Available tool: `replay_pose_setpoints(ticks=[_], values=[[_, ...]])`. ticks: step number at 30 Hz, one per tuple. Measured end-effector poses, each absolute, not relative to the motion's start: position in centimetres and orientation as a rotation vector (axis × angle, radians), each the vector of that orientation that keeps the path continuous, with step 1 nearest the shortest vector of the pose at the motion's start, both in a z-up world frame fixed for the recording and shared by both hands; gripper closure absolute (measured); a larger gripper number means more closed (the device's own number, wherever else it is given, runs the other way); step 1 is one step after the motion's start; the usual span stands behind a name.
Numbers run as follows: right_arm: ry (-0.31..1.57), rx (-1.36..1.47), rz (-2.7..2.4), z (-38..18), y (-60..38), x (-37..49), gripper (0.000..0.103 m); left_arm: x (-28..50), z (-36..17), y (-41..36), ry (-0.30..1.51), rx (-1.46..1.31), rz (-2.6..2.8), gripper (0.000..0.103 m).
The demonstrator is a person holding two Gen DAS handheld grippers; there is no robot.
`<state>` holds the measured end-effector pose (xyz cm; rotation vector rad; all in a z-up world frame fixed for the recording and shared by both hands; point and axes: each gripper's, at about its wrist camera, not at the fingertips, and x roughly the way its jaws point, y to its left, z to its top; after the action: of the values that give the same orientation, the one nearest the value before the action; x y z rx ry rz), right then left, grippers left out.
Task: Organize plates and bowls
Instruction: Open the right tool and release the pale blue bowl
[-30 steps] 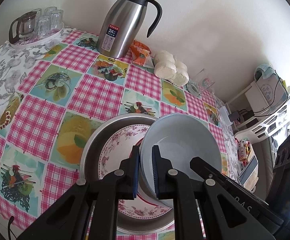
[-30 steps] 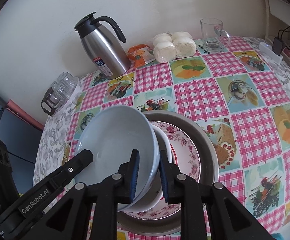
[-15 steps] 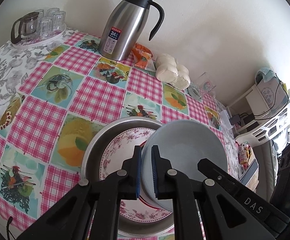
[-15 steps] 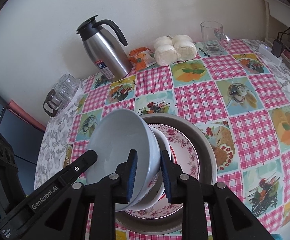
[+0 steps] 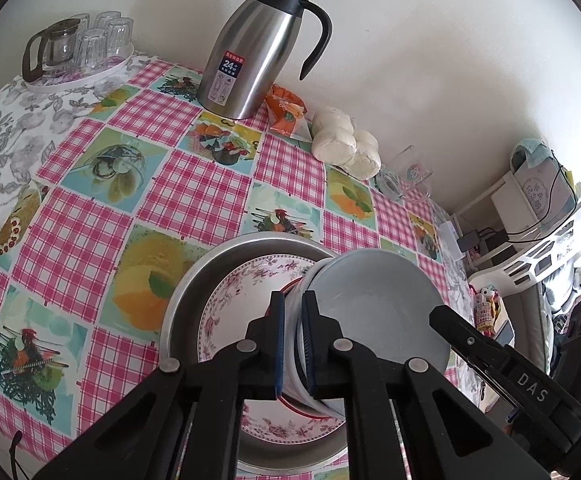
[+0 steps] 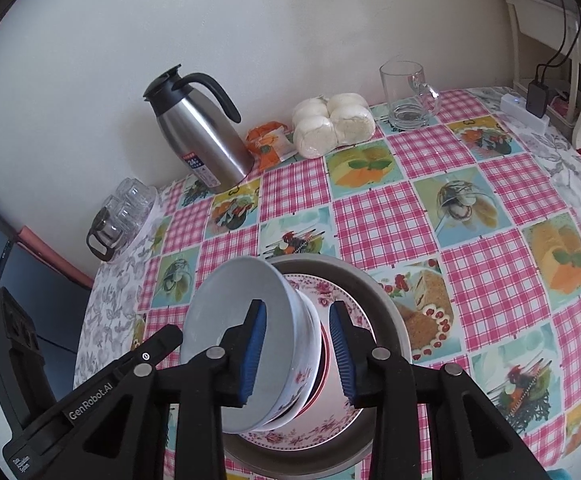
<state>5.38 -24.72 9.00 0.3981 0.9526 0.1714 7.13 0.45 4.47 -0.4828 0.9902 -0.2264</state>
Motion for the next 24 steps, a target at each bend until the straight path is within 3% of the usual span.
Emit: replay_pose_setpoints(ticks=[1, 7, 24], values=[[0.95, 0.397, 0.171, 9.0, -24.8, 5.4, 0.085, 7.1, 4.5, 0.5, 0.991, -0.488, -0.228, 0.095], [0.947, 0.39, 0.196, 8.4, -24.6, 5.7, 0.092, 7.3, 4.1, 1.2, 1.004, -0.574, -0.237, 0.094], [1.002, 0.456, 0.23, 6.3, -25.0, 6.3, 0.092, 7.1, 4.2, 2.7, 0.992, -0.658, -0.221, 0.093]])
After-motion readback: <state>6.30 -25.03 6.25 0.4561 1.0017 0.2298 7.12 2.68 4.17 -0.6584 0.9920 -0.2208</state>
